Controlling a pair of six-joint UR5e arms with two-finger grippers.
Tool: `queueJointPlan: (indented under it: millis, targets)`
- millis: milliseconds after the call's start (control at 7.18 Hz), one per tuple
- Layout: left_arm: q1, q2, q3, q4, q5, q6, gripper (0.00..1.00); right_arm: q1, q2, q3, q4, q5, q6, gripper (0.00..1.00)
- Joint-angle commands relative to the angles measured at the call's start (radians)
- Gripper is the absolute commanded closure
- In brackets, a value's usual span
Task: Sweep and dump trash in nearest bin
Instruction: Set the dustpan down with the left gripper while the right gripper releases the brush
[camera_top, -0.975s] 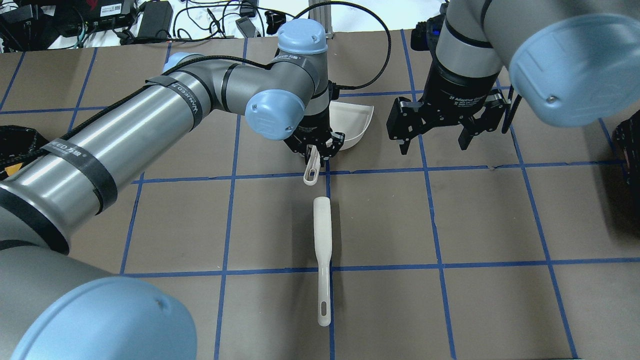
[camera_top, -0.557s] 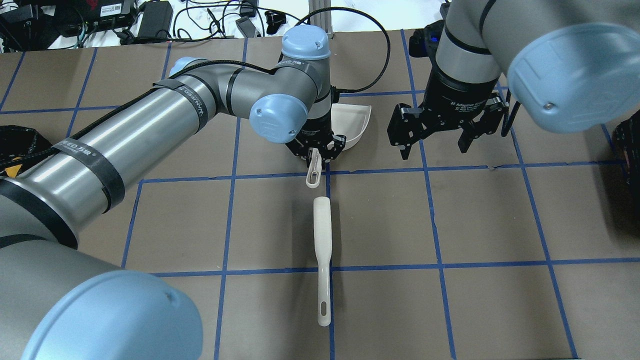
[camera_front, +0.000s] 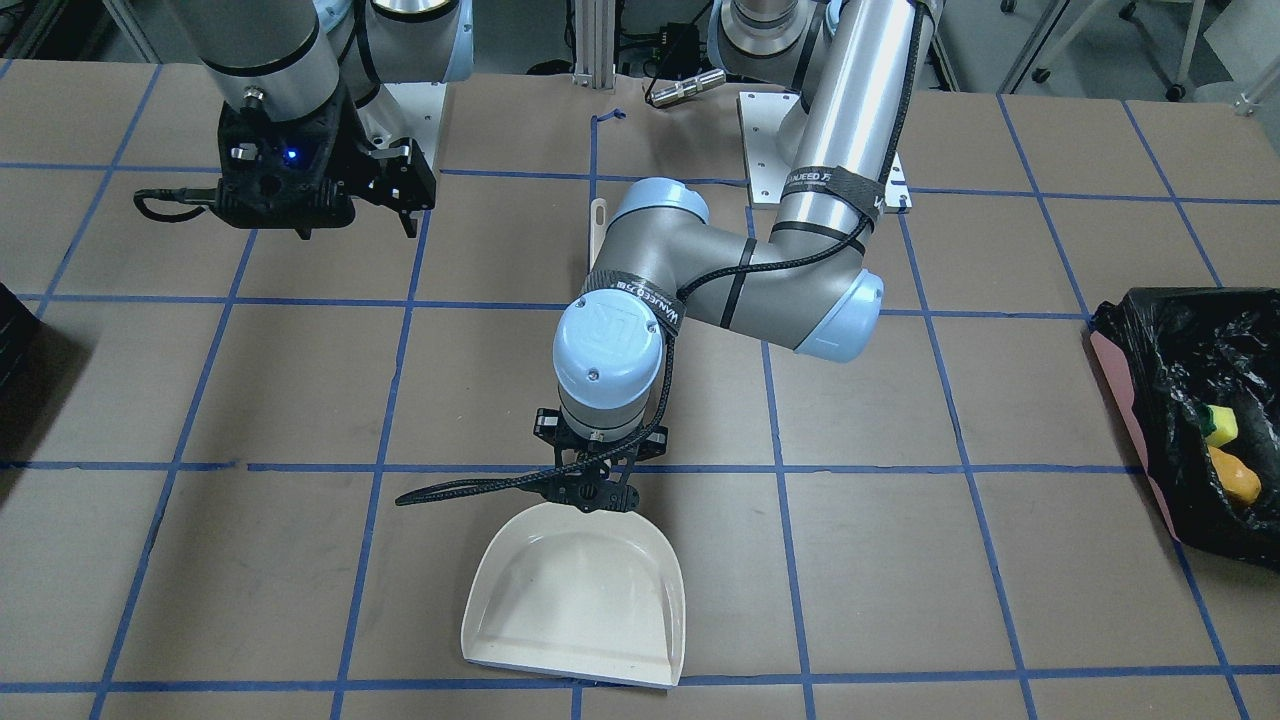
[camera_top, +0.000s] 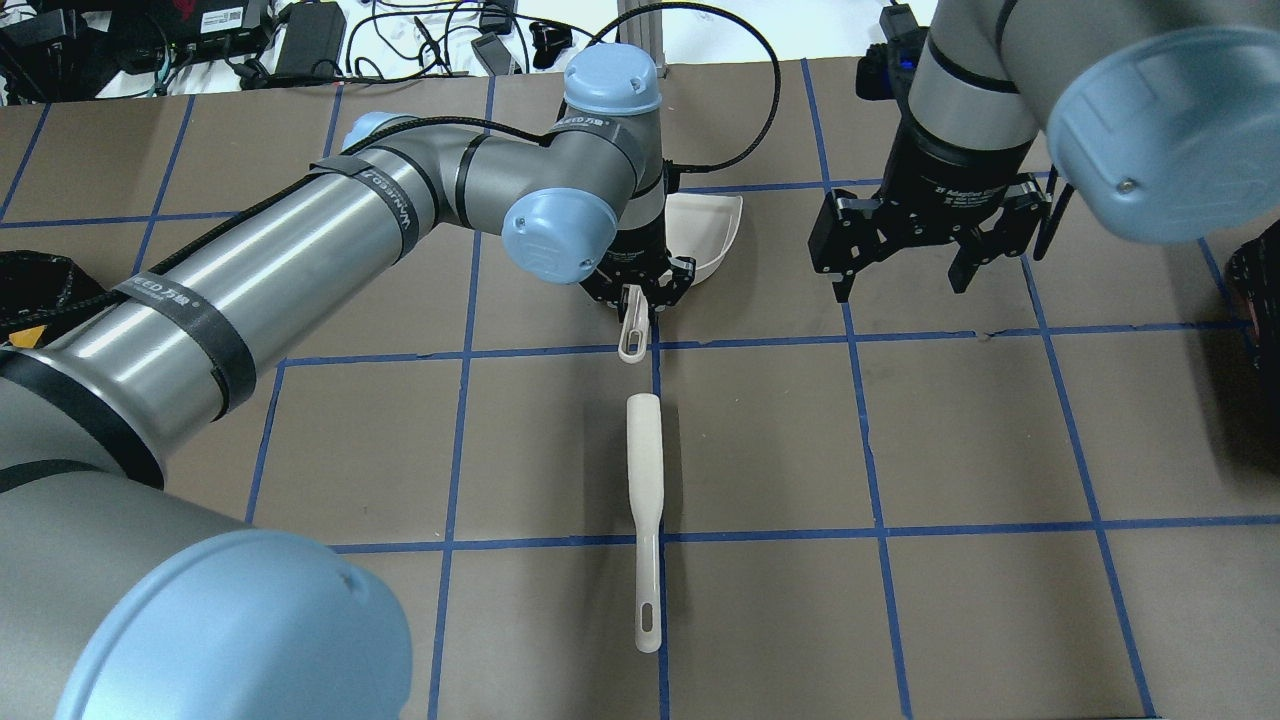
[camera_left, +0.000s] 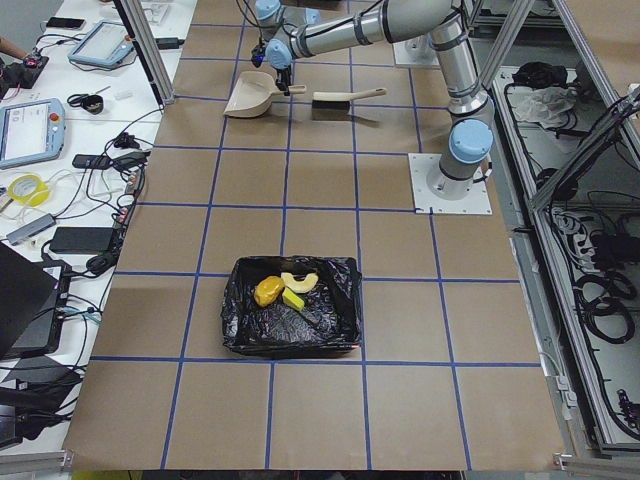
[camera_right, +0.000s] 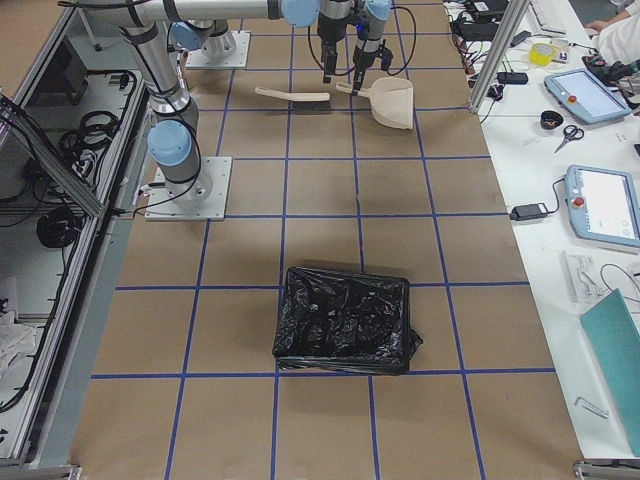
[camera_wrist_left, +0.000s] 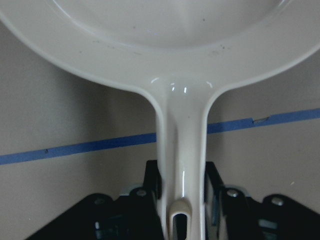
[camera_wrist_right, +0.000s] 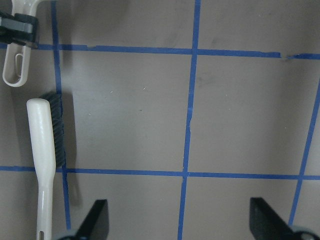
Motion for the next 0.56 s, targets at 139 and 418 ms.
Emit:
queueJointPlan:
  millis: [139, 418]
  targets:
    - [0.0, -0.002, 0.0, 0.001, -0.004, -0.057, 0.0, -0.036, -0.002, 0.0, 0.001, -0.005, -0.038, 0.01]
    - [0.015, 0.069, 0.007, -0.017, 0.005, -0.051, 0.0, -0.036, -0.004, -0.002, -0.018, -0.003, -0.079, 0.01]
